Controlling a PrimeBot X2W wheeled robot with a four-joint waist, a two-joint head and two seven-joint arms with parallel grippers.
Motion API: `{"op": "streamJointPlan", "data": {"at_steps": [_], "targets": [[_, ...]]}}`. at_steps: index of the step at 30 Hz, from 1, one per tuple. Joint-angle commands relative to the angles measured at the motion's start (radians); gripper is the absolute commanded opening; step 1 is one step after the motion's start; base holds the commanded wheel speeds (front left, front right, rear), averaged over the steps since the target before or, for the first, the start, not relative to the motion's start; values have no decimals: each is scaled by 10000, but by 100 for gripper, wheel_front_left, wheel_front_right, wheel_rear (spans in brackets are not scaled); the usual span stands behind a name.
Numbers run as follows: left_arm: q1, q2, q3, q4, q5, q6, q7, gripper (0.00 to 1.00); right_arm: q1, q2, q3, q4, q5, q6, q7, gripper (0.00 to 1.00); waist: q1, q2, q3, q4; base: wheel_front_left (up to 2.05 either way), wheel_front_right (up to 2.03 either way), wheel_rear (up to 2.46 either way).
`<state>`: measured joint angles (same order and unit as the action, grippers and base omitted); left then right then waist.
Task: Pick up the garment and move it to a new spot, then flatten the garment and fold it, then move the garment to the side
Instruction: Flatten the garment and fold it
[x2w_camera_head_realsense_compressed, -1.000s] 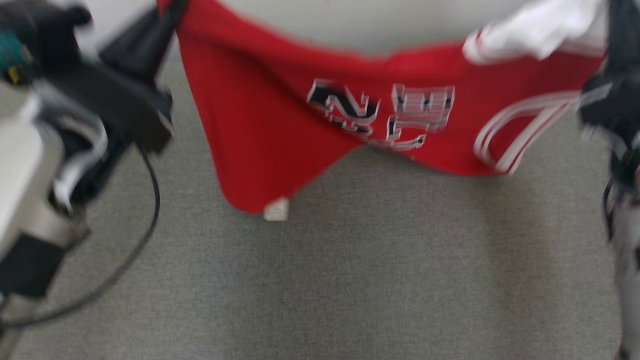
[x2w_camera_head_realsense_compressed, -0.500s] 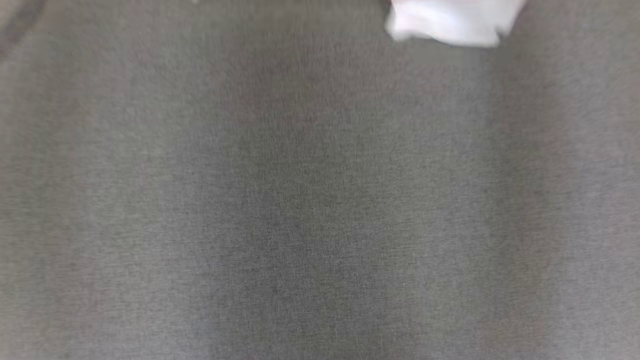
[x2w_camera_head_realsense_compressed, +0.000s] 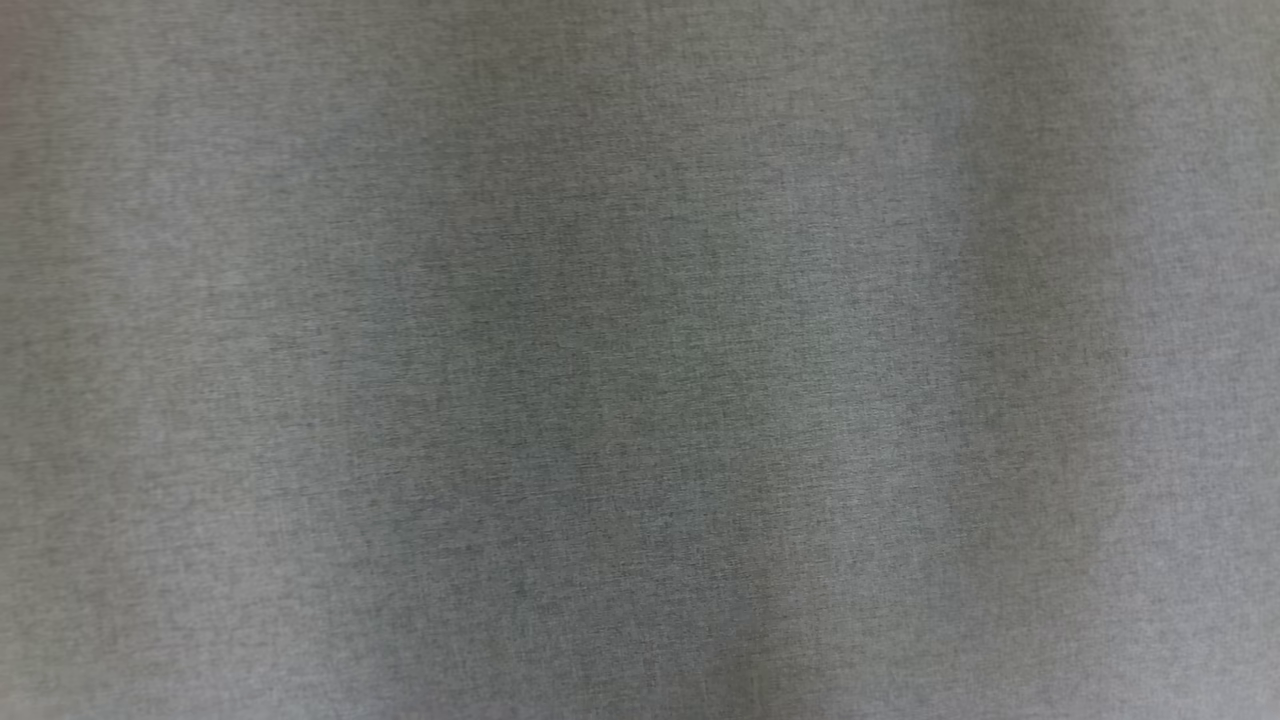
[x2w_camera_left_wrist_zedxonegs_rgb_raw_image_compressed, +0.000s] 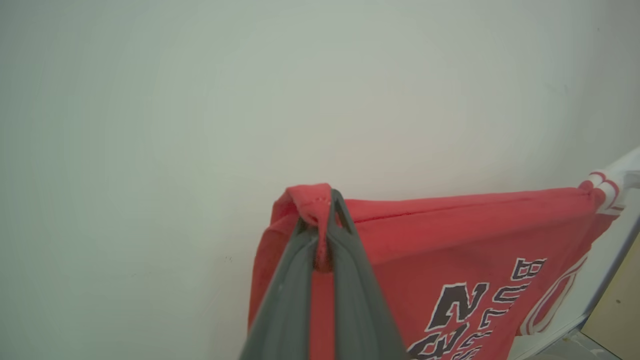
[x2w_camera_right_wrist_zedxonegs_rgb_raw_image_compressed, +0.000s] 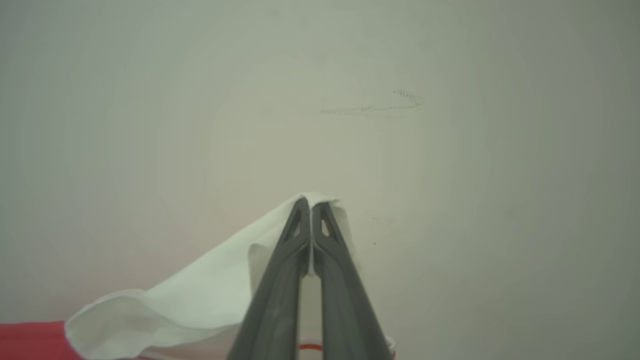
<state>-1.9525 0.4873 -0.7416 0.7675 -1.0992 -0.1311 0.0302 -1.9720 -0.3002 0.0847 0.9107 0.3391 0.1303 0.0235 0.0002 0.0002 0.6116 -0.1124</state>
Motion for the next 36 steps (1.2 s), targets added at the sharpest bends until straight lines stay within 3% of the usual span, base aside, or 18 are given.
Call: {"op": "streamJointPlan", "data": {"at_steps": [1, 11, 17, 23, 26, 31, 36], "targets": [[-192, -40, -59, 112, -165, 21, -72, 0, -272, 64, 101, 131, -61, 4, -148, 0, -2, -2, 95, -95, 0, 0, 0], [380, -101, -1115, 219, -702, 19, -746, 0, 170, -216, 1239, 625, 872, 4, -923, 0, -2, -2, -33, -88, 0, 0, 0], [1653, -99, -1433, 89, -1151, 19, -1537, 0, 1828, -631, 1979, -186, 2160, 4, -1379, 0, -2, -2, -686, -50, 0, 0, 0], [4043, 281, -1507, -778, -1661, 21, -2383, 0, 4659, -1367, 2753, -1927, 3290, 4, -1535, 0, -2, -2, -1602, -96, 0, 0, 0], [5437, 556, -1605, -1511, -1807, 138, -2590, 0, 6470, -1918, 2664, -3113, 3707, 4, -1694, 0, -2, -2, -2062, -52, 0, 0, 0], [7639, 1043, -1360, -2945, -2176, 645, -2870, 0, 9746, -2518, 1835, -5072, 3943, 4, -1563, 0, -2, -2, -2706, 57, 0, 0, 0], [9888, 1317, -942, -4632, -1925, 1415, -2959, 0, 13147, -2151, 407, -7009, 3669, 4, -1039, 0, -2, -2, -3177, 214, 0, 0, 0]]}}
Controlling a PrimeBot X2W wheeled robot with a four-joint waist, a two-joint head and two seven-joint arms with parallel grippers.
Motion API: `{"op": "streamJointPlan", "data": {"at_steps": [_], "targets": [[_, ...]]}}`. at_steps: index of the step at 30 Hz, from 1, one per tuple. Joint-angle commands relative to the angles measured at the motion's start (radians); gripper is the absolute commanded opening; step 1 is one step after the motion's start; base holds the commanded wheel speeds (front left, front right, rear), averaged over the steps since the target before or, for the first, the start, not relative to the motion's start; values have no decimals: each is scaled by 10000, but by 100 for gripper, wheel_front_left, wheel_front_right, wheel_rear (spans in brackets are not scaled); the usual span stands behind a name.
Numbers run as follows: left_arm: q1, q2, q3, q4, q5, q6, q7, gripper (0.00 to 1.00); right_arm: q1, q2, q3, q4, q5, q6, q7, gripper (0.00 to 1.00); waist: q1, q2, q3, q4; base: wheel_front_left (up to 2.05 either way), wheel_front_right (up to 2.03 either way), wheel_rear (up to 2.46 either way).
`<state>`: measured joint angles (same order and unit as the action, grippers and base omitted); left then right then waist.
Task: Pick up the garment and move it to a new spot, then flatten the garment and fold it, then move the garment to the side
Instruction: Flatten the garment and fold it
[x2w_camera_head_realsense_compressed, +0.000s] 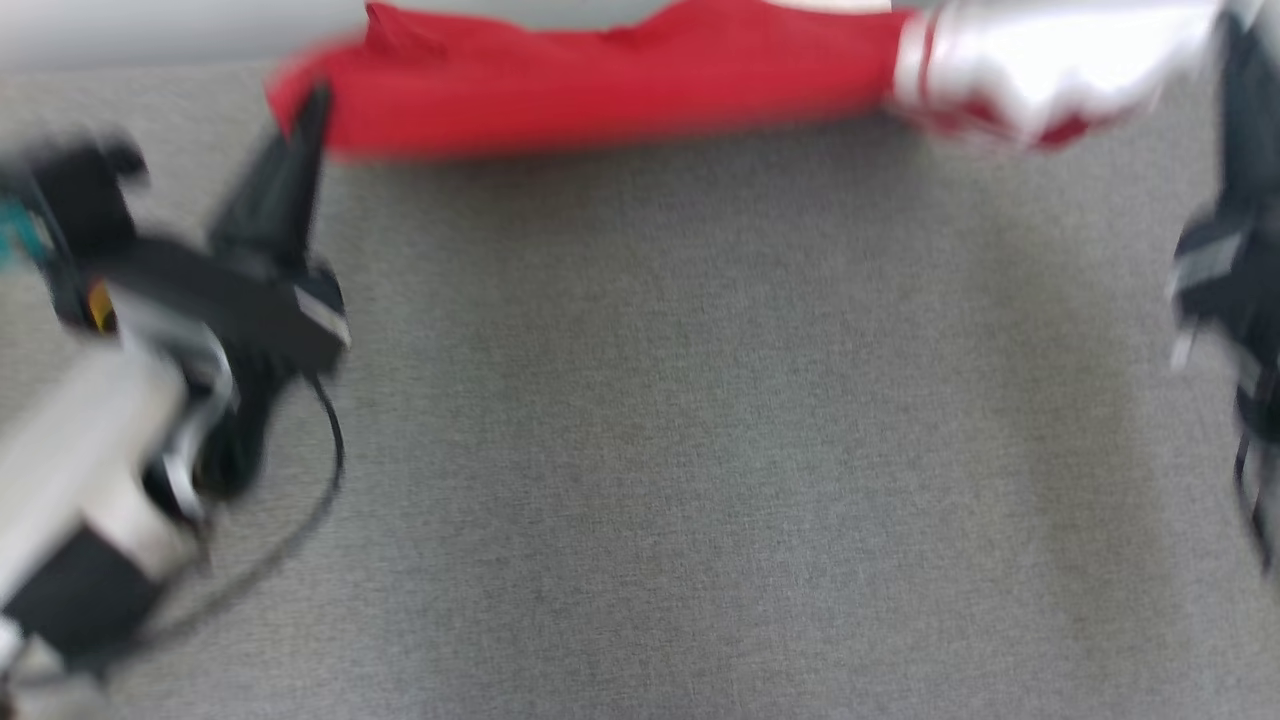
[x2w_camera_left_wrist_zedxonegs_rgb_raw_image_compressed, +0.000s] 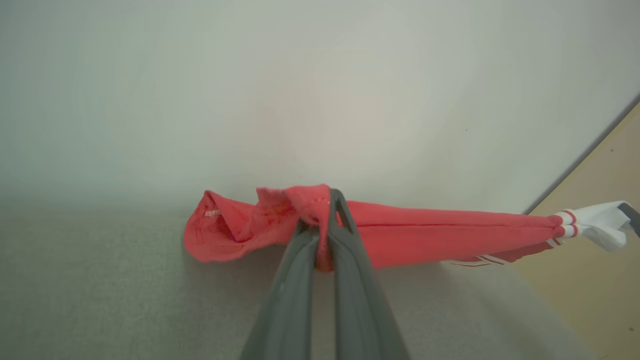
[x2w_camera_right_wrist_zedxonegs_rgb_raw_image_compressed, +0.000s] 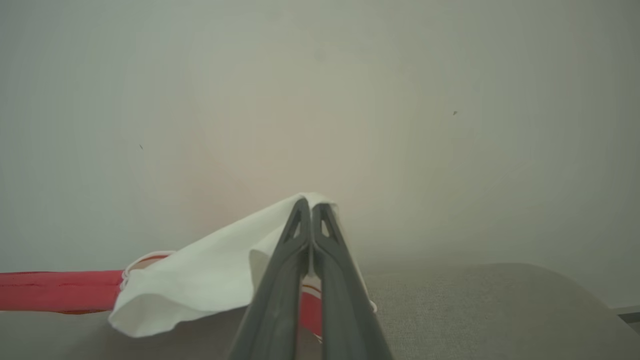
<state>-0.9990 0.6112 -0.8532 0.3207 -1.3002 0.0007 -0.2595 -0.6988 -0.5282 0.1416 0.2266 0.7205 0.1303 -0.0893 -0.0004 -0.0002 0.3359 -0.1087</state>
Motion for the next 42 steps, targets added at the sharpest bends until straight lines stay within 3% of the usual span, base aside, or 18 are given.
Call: {"op": "streamJointPlan", "data": {"at_steps": [1, 8, 12, 16, 23, 33, 42], "targets": [[848, 135, 138, -478, 183, 176, -62, 0, 1007, 299, -476, -588, -202, 4, 222, 0, 4, 2, -478, 185, 0, 0, 0], [3939, 196, 735, -1873, 576, 692, -54, 0, 4801, 1807, -2172, -2951, -1024, 4, 1557, 0, 4, 2, -908, 162, 0, 0, 0], [5419, -341, 1181, -2109, 727, 850, -56, 0, 6384, 2583, -2643, -3610, -1479, 4, 2054, 0, 4, 2, -1122, 176, 0, 0, 0], [6886, -1055, 1786, -2042, 1066, 730, -55, 0, 7542, 3182, -2909, -3853, -1716, 4, 2241, 0, 4, 2, -1337, 163, 0, 0, 0], [8738, -2049, 2882, -1893, 1744, 560, -56, 0, 8894, 3473, -2940, -3572, -1955, 5, 2369, 0, 4, 2, -1812, 195, 0, 0, 0], [10487, -2854, 4106, -1056, 3532, -199, -56, 0, 10685, 3589, -2540, -3032, -2063, 5, 2810, 0, 4, 2, -2254, 265, 0, 0, 0], [10595, -3364, 4743, -694, 4686, -624, -57, 0, 10382, 3646, -2368, -2898, -1723, 5, 2538, 0, 4, 2, -2341, 222, 0, 0, 0]]}}
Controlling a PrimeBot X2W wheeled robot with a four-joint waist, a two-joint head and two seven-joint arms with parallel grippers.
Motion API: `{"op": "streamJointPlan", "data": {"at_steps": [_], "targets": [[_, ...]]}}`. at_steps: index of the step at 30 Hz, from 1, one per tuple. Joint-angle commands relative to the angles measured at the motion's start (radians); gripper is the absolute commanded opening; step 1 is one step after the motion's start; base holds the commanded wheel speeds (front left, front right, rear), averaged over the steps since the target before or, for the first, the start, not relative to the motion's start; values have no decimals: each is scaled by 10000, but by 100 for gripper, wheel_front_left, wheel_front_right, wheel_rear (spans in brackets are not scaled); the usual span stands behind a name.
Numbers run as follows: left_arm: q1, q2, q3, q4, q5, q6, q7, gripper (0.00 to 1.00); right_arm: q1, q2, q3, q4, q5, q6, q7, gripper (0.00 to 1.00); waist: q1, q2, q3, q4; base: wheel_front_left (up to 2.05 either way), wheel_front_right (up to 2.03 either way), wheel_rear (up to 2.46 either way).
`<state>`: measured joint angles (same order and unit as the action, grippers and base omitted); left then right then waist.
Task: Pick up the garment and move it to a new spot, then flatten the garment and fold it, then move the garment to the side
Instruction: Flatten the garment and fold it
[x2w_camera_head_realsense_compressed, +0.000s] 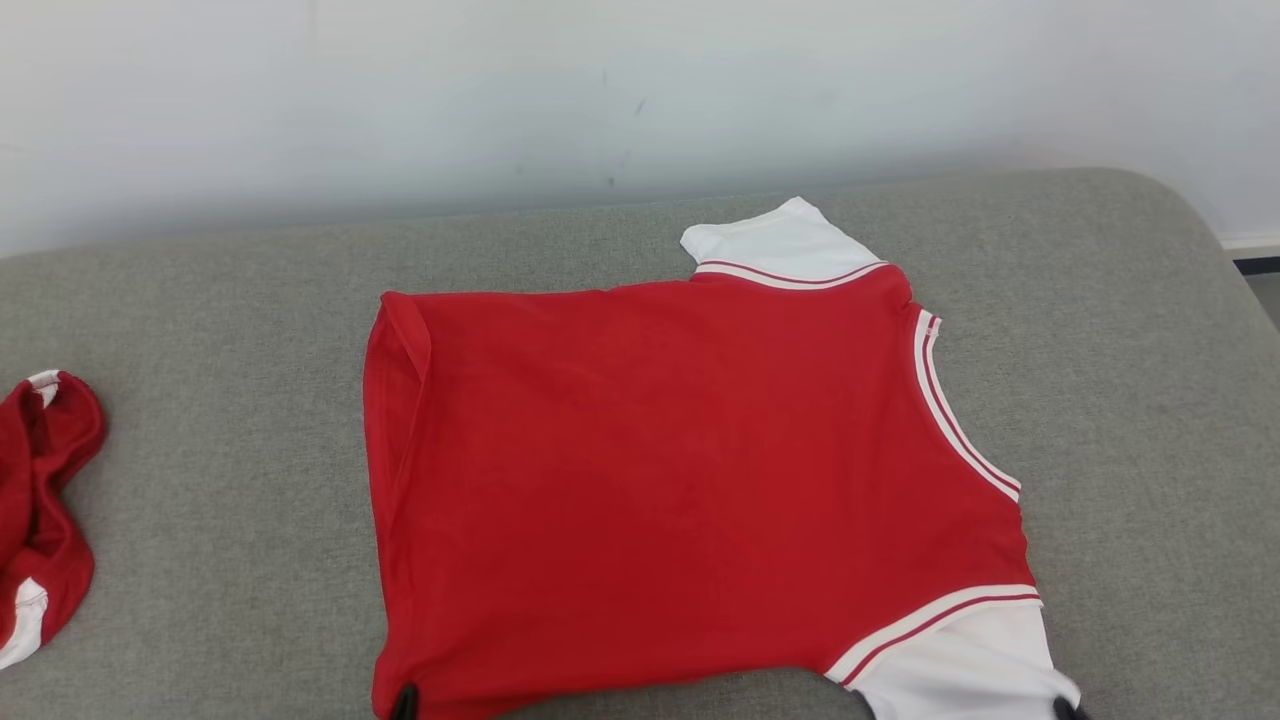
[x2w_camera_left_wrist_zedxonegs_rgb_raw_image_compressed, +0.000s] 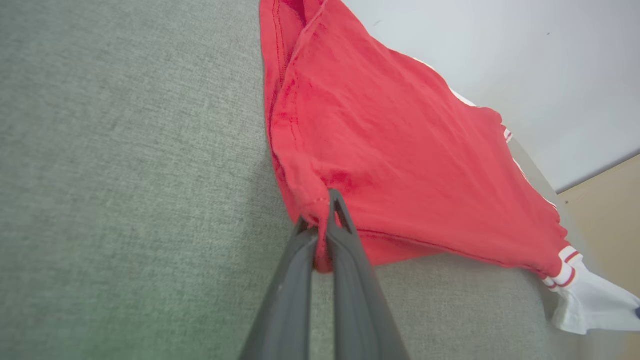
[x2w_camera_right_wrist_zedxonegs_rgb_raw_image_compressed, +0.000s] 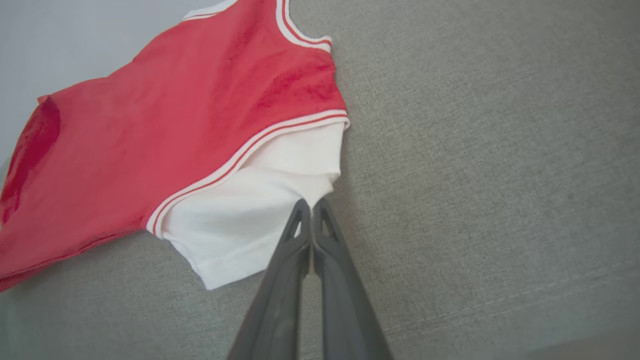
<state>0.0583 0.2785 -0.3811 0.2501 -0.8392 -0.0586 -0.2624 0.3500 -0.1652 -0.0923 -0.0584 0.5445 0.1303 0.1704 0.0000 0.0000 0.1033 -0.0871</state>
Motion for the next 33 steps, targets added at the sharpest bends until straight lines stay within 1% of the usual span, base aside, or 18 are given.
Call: {"op": "streamJointPlan", "data": {"at_steps": [1, 4, 7, 11, 13, 15, 21, 22, 23, 24, 29, 33], "targets": [[-5, -56, 100, -16, 228, -39, -28, 0, -203, 36, -106, -89, 141, 5, -95, 0, 0, 0, -33, 10, 0, 0, 0], [-129, -113, 329, -197, 654, -157, -28, 0, -593, -58, -294, -242, 397, 5, -180, 0, 0, 0, -52, 15, 0, 0, 0], [-203, -181, 452, -389, 1121, -250, -28, 0, -1141, -264, -374, -313, 571, 5, -15, 0, 0, 0, -81, 31, 0, 0, 0], [-617, -87, 321, -290, 1601, -383, -28, 0, -2114, -489, -330, -215, 534, 5, 415, 0, 0, 0, -59, 134, 0, 0, 0], [-984, -41, 135, -159, 1831, -471, -27, 0, -2690, -497, -341, -23, 623, 5, 720, 0, 0, 0, -9, 231, 0, 0, 0], [-1347, -50, 23, 28, 1914, -524, -18, 0, -3351, -689, -193, 229, 450, 5, 945, 0, 0, 0, 53, 290, 0, 0, 0], [-2592, -13, -20, 1029, 1787, -638, 21, 0, -5266, -927, 45, 1723, 303, 5, 1202, 0, 0, 0, 245, 436, 0, 0, 0], [-2592, -13, -20, 1029, 1787, -638, 21, 0, -5266, -927, 45, 1723, 303, 5, 1202, 0, 0, 0, 245, 436, 0, 0, 0], [-2961, -59, -65, 1398, 1715, -631, 25, 0, -5834, -1028, 142, 2398, 276, 5, 1138, 0, 0, 0, 316, 499, 0, 0, 0], [-3152, -71, -136, 1563, 1700, -648, 65, 0, -6109, -1083, 206, 2767, 268, 5, 1123, 0, 0, 0, 374, 530, 0, 0, 0], [-4190, -106, -696, 2401, 1764, -724, 285, 0, -7495, -1260, 670, 4407, 143, 5, 825, 0, 0, 0, 657, 661, 0, 0, 0], [-4979, -126, -961, 2981, 1604, -709, 271, 0, -8508, -1328, 1115, 5598, 55, 5, 532, 0, 0, 0, 939, 678, 0, 0, 0]]}}
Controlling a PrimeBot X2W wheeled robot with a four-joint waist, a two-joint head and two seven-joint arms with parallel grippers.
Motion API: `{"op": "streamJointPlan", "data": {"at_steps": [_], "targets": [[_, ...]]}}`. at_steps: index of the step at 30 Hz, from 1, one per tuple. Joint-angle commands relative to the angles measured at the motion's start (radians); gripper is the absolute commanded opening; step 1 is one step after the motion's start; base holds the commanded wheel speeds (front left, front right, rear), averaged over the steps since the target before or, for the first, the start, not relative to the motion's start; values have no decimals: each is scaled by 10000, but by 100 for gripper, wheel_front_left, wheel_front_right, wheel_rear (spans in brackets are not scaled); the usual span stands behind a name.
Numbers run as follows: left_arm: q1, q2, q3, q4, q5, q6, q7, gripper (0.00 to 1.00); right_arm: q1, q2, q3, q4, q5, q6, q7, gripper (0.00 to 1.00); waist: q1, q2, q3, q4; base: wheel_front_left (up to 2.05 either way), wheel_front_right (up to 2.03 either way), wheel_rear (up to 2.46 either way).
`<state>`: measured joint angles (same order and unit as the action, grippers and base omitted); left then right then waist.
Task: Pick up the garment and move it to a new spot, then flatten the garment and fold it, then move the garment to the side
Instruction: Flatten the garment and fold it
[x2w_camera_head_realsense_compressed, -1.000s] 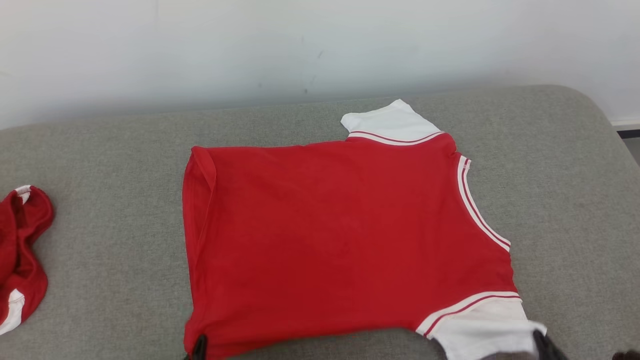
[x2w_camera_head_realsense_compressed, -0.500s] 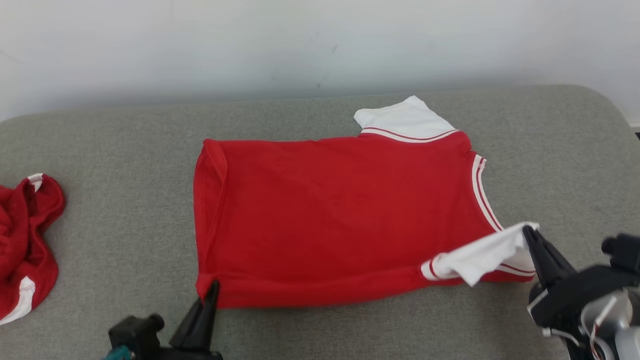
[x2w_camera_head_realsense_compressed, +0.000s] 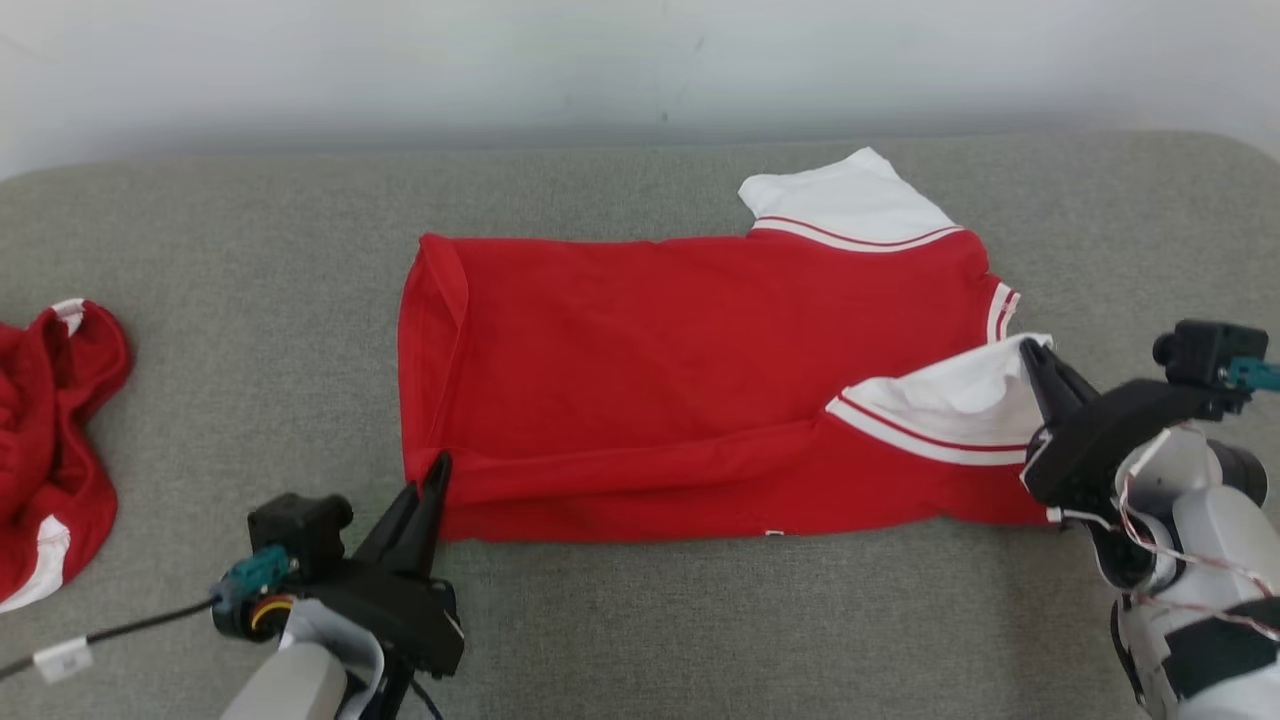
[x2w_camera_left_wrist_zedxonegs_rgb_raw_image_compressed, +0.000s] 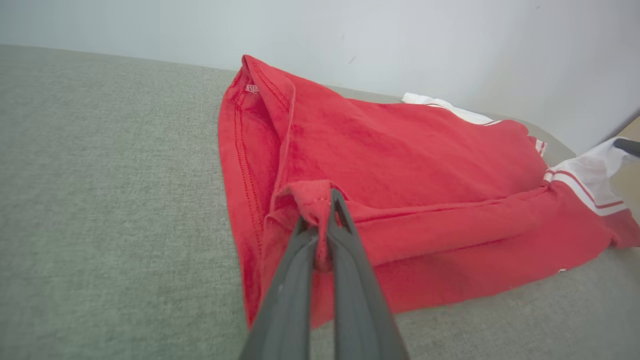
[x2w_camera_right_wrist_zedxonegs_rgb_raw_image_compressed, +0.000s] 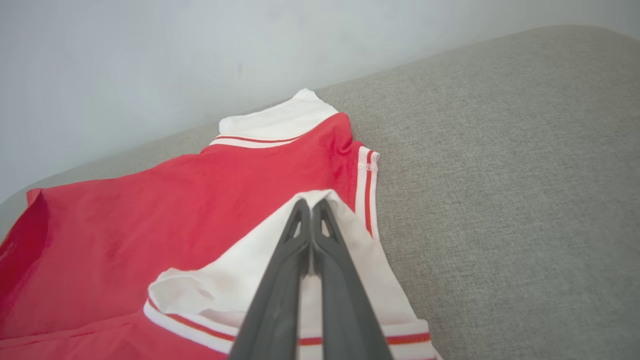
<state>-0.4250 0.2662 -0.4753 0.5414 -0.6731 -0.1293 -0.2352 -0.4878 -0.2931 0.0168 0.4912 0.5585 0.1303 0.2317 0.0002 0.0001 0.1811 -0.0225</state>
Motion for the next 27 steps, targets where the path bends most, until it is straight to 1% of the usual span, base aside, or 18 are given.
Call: {"op": "streamJointPlan", "data": {"at_steps": [1, 6, 10, 11, 12, 13, 14, 18, 22, 27], "targets": [[-318, 18, -117, 230, -71, -2, 9, 0, -359, -59, 117, 404, -108, 5, -176, 0, -2, -1, 213, 30, 0, 0, 0], [-1003, 30, -592, 796, -349, -7, -43, 0, -1206, -61, 589, 1653, -114, 5, -718, 0, -2, -1, 393, 59, 0, 0, 0], [-1327, 75, -806, 1178, -543, -8, -135, 0, -1568, -79, 978, 2245, 71, 5, -1241, 0, -2, -1, 399, 28, 0, 0, 0], [-1381, 91, -801, 1283, -577, -9, -184, 32, -1628, -87, 1079, 2378, 88, 5, -1376, 5, -2, -1, 386, 18, 0, 0, 0], [-1412, 81, -807, 1382, -604, -9, -207, 71, -1672, -101, 1194, 2494, 108, 5, -1521, 39, -2, -1, 366, 11, 0, 0, 0], [-1435, 68, -783, 1493, -637, -9, -238, 100, -1707, -89, 1314, 2579, 162, 5, -1676, 96, -2, -1, 337, -5, 0, 0, 0], [-1466, 48, -753, 1561, -667, -8, -249, 100, -1730, -67, 1404, 2660, 251, 5, -1823, 100, -2, -1, 311, -23, 0, 0, 0], [-1370, -10, -593, 1650, -730, -8, -298, 100, -1658, -314, 1920, 2802, 355, 5, -2537, 100, -2, -1, 176, -85, 0, 0, 0], [-808, -3, 57, 1188, -491, -9, -294, 100, -1224, -602, 2367, 2844, 501, 5, -3207, 100, -2, -1, 10, -140, 0, 0, 0], [41, -89, 689, 615, -176, 21, -296, 100, -489, -974, 2857, 2738, 645, 5, -3693, 100, -2, -1, -109, -227, 0, 0, 0]]}}
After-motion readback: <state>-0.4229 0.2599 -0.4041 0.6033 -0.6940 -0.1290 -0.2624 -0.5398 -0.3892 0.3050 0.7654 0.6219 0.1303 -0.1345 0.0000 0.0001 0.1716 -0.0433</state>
